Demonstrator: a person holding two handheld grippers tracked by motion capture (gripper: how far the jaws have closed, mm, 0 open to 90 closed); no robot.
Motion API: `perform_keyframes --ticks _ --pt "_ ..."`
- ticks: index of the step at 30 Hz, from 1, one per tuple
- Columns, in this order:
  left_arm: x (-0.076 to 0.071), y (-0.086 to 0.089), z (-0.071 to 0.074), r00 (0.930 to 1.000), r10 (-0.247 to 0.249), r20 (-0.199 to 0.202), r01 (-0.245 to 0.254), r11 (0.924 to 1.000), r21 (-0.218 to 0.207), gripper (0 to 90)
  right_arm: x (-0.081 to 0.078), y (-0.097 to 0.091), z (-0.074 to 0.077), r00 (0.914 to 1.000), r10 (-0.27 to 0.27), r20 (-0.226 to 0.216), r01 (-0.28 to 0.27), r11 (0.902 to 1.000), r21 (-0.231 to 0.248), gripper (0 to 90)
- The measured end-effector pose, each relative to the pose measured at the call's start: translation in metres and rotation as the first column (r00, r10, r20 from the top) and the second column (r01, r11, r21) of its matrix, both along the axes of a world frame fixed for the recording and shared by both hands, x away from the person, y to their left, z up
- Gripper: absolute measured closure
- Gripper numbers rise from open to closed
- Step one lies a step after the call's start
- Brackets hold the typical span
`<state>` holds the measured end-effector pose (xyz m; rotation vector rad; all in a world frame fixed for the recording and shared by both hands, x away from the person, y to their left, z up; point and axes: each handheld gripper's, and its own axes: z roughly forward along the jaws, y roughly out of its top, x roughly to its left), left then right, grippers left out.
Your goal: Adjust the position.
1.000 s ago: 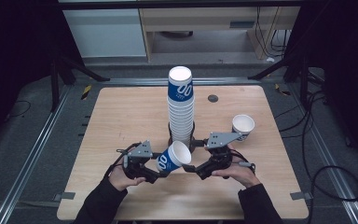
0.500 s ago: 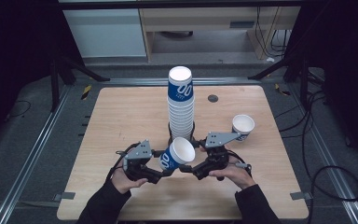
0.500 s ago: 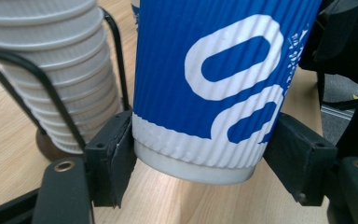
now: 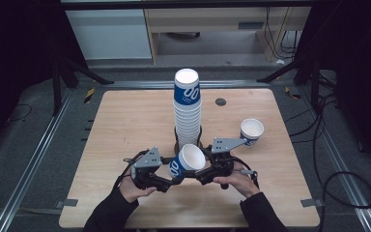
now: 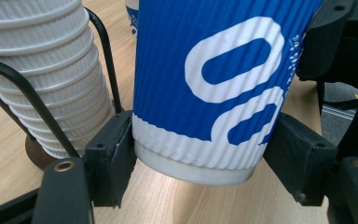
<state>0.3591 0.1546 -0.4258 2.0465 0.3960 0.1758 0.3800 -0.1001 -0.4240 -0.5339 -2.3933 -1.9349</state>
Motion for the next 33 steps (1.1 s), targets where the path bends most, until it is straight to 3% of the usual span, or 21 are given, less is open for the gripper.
perform_keyframes --ticks 11,17,22,28,33 --pt "0.0 0.003 0.002 0.9999 0.013 0.004 -0.013 0.9999 -0.002 25.8 -0.002 -0.002 0.002 0.9998 -0.004 0.019 0.004 0.9999 -0.013 21.0" --pt "0.002 0.011 0.003 0.9994 0.036 0.0 -0.036 0.9994 0.002 24.4 -0.001 -0.014 0.008 0.9984 -0.037 0.043 0.038 0.999 -0.022 21.2" --pt "0.01 0.022 0.002 0.9967 0.075 -0.032 -0.075 0.9972 0.003 23.7 -0.002 -0.027 0.011 0.9959 -0.076 0.05 0.077 0.9967 -0.025 21.0" --pt "0.019 0.035 -0.001 0.9874 0.152 -0.044 -0.152 0.9884 0.006 23.5 -0.001 -0.041 0.014 0.9888 -0.136 0.061 0.139 0.9894 -0.042 21.0" --pt "0.027 0.048 -0.002 0.9717 0.227 -0.063 -0.228 0.9737 -0.002 22.5 -0.002 -0.053 0.017 0.9803 -0.187 0.065 0.19 0.9798 -0.061 21.1"
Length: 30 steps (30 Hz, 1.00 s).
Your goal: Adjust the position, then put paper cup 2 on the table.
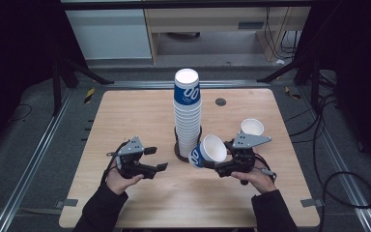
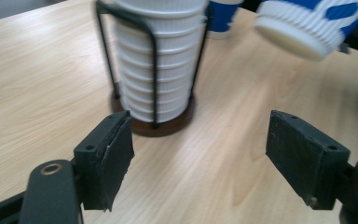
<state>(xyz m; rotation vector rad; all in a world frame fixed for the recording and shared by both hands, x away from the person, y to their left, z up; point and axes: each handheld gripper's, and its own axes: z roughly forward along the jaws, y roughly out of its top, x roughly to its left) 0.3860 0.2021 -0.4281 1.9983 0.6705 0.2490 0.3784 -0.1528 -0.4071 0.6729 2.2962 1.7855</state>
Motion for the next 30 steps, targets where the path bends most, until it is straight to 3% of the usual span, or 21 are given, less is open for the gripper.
perform_keyframes --ticks 8,16,19,24,30 --pt "0.005 0.014 -0.001 0.9976 0.068 -0.008 -0.068 0.9975 -0.016 21.6 0.0 -0.021 0.008 0.9944 -0.105 0.012 0.106 0.994 -0.027 21.0" --pt "0.009 0.024 -0.001 0.9933 0.113 -0.02 -0.114 0.9932 -0.024 21.4 -0.004 -0.049 0.018 0.9745 -0.223 0.025 0.224 0.974 -0.037 21.2" --pt "0.01 0.026 -0.002 0.9921 0.124 -0.016 -0.125 0.992 -0.021 21.2 -0.006 -0.056 0.02 0.9628 -0.267 0.043 0.269 0.9615 -0.057 21.1" --pt "0.011 0.031 0.0 0.9899 0.141 -0.012 -0.141 0.9895 -0.03 20.9 -0.008 -0.071 0.019 0.9372 -0.347 0.038 0.349 0.9331 -0.088 21.0" --pt "0.012 0.035 0.0 0.9858 0.167 -0.015 -0.167 0.9855 -0.027 20.4 -0.01 -0.084 0.013 0.9018 -0.431 0.03 0.43 0.8893 -0.154 21.0"
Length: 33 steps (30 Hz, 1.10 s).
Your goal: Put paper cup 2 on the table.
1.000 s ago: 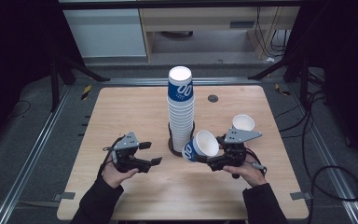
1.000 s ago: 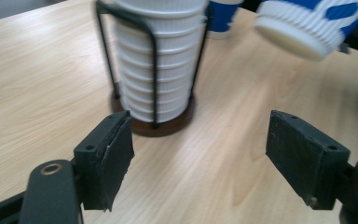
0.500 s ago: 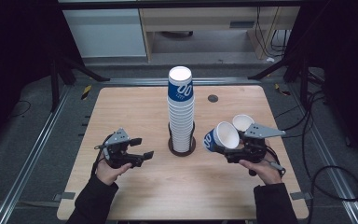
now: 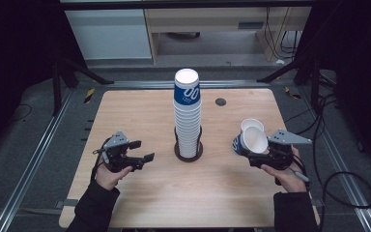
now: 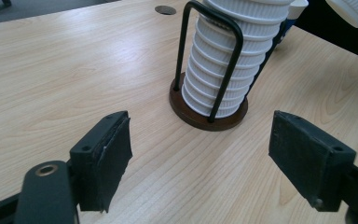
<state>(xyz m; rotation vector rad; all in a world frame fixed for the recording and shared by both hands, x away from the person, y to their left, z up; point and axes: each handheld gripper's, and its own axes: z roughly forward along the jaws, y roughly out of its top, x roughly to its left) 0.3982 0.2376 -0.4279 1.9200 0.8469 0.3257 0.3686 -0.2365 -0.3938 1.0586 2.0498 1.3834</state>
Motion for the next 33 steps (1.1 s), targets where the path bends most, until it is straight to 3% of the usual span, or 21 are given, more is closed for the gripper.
perform_keyframes --ticks 7,11,18,23,33 --pt "0.003 0.002 -0.002 0.9997 0.021 -0.013 -0.021 0.9996 0.018 20.0 0.001 -0.014 -0.001 0.9943 -0.1 -0.037 0.097 0.9926 -0.073 21.0" --pt "0.004 0.002 -0.003 0.9993 0.031 -0.02 -0.03 0.9991 0.028 19.7 0.003 -0.021 -0.005 0.9847 -0.158 -0.073 0.148 0.981 -0.125 20.9" --pt "0.005 0.005 -0.004 0.9991 0.037 -0.02 -0.037 0.9987 0.036 19.4 0.01 -0.023 -0.015 0.976 -0.178 -0.125 0.156 0.9731 -0.17 20.9" --pt "0.005 0.007 -0.004 0.9988 0.045 -0.018 -0.044 0.9984 0.035 19.4 0.014 -0.024 -0.025 0.9636 -0.206 -0.171 0.164 0.959 -0.231 20.8" --pt "0.005 0.01 -0.005 0.9983 0.056 -0.019 -0.055 0.9976 0.043 19.4 0.021 -0.028 -0.04 0.9461 -0.238 -0.22 0.173 0.945 -0.278 20.6"
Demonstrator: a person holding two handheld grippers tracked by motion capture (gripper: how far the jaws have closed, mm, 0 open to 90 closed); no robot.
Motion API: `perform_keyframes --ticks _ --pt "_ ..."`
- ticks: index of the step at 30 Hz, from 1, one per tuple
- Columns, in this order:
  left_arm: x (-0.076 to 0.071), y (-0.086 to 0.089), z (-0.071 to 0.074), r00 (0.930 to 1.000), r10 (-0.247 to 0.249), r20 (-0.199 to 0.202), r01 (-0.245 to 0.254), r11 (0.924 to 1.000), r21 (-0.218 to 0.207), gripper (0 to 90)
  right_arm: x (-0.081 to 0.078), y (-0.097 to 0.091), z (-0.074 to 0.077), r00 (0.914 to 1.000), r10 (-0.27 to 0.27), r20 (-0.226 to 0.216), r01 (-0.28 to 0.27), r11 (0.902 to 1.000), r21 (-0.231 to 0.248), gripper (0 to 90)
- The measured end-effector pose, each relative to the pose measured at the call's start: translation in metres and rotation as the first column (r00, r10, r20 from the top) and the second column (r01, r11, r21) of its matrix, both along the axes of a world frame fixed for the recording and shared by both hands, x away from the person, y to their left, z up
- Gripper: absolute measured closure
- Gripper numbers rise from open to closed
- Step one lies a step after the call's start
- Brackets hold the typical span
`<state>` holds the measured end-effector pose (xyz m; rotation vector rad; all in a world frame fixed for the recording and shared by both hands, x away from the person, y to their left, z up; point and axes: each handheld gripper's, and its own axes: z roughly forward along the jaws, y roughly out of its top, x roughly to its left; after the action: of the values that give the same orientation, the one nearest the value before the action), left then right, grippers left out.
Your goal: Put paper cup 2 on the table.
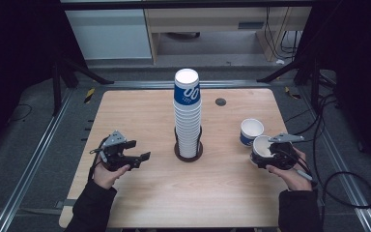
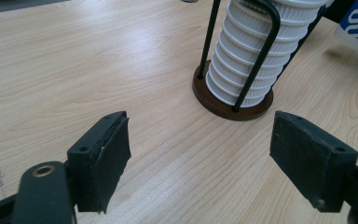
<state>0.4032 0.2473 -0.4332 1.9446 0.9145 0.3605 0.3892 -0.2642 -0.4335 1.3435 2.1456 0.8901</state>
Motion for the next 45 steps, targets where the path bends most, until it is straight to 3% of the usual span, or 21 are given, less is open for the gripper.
perform_keyframes --ticks 5,10,18,23,28,30,37,45 --pt "0.0 0.0 -0.001 1.0 -0.001 -0.001 0.001 1.0 0.002 19.4 0.003 0.001 -0.008 0.9993 -0.005 -0.038 0.004 0.9998 -0.019 20.4" --pt "0.0 -0.002 -0.002 1.0 -0.003 -0.005 0.003 1.0 0.005 19.3 0.005 0.003 -0.013 0.9986 0.003 -0.053 -0.004 1.0 -0.004 20.1" --pt "0.001 -0.001 -0.002 1.0 -0.004 -0.009 0.004 1.0 0.003 19.2 0.009 0.01 -0.023 0.9963 0.032 -0.079 -0.034 0.9991 -0.024 19.6" --pt "0.001 -0.001 -0.003 0.9999 -0.004 -0.01 0.004 1.0 0.002 19.1 0.01 0.012 -0.025 0.9962 0.037 -0.079 -0.039 0.9988 -0.028 18.8" --pt "0.001 -0.001 -0.003 0.9999 -0.01 -0.012 0.01 0.9999 0.001 19.2 0.009 0.013 -0.028 0.9959 0.05 -0.075 -0.052 0.9984 -0.021 9.4" --pt "0.001 0.0 -0.003 0.9999 -0.007 -0.011 0.007 1.0 0.002 19.1 0.008 0.013 -0.028 0.9968 0.048 -0.064 -0.051 0.9979 -0.041 7.3" --pt "-0.001 0.002 -0.001 1.0 -0.002 -0.01 0.002 1.0 0.001 18.3 -0.003 0.006 -0.024 0.9992 0.024 -0.031 -0.025 0.9994 -0.026 4.5" --pt "0.0 0.005 -0.003 0.9997 0.002 -0.024 -0.002 0.9999 0.015 17.1 -0.02 0.005 -0.028 0.9987 0.035 -0.038 -0.036 0.9989 -0.031 3.2"
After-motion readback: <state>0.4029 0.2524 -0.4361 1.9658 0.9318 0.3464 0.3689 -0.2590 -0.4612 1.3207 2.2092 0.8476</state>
